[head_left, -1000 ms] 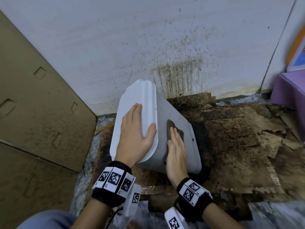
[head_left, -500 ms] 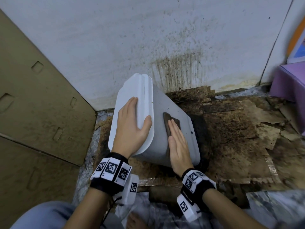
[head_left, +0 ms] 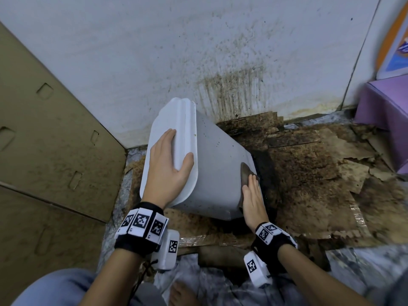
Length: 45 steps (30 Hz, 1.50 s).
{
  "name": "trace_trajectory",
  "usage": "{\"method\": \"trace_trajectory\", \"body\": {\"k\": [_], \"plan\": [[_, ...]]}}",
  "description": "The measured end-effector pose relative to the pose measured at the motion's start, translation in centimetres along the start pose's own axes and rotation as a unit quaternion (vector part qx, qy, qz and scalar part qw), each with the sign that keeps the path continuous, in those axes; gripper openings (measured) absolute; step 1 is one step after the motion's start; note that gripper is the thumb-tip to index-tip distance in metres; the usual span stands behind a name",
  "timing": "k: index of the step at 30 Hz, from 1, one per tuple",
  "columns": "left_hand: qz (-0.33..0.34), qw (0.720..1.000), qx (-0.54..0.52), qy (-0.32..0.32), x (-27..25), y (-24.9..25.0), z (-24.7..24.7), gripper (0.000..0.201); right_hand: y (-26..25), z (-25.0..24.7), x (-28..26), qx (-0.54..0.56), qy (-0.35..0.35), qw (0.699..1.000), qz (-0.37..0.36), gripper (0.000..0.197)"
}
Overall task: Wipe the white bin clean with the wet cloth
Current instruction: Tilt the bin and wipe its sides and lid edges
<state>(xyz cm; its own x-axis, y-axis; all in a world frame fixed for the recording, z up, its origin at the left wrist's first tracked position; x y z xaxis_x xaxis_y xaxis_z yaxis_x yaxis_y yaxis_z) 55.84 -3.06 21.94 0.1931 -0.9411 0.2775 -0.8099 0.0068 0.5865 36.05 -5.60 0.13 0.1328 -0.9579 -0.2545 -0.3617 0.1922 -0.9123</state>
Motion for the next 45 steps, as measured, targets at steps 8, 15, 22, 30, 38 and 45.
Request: {"method": "trace_trajectory", "body": {"k": [8,15,22,30,38,45], "plan": [[-0.004,1.000,0.002,0.002,-0.1,-0.3,-0.5,0.070,1.2,-0.4,-0.1,0.009,-0.002,0.999,0.035,0.057],[0.000,1.000,0.013,0.000,0.0,-0.3,-0.4,0.071,-0.8,-0.2,-0.7,-0.003,0.019,1.000,0.022,0.052],[-0.004,1.000,0.011,0.001,0.1,-0.4,-0.4,0.072,-6.0,2.0,-2.1,0.062,0.040,0.997,-0.035,0.066],[-0.007,1.000,0.014,0.004,0.1,-0.9,-0.6,0.071,-9.7,3.2,-3.9,-0.004,-0.013,0.985,-0.171,0.060],[-0.017,1.000,0.003,0.005,0.0,-1.2,-0.9,0.071,-4.7,1.5,-2.3,-0.024,-0.003,0.984,-0.175,0.055],[-0.008,1.000,0.004,0.003,-0.1,-0.7,-0.5,0.071,-0.2,-0.1,-1.0,-0.021,0.012,1.000,-0.002,0.052]]}}
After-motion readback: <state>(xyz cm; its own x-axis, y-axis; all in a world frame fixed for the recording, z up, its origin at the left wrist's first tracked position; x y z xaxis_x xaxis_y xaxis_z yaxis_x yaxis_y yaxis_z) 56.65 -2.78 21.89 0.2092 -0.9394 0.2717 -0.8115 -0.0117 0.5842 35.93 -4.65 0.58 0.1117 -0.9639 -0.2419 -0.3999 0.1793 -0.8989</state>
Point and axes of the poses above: each hand's wrist, its own x-axis towards the middle knuckle, its own z-axis out of the palm, y = z × x, the point moved 6 cm from there along x, towards the middle knuckle
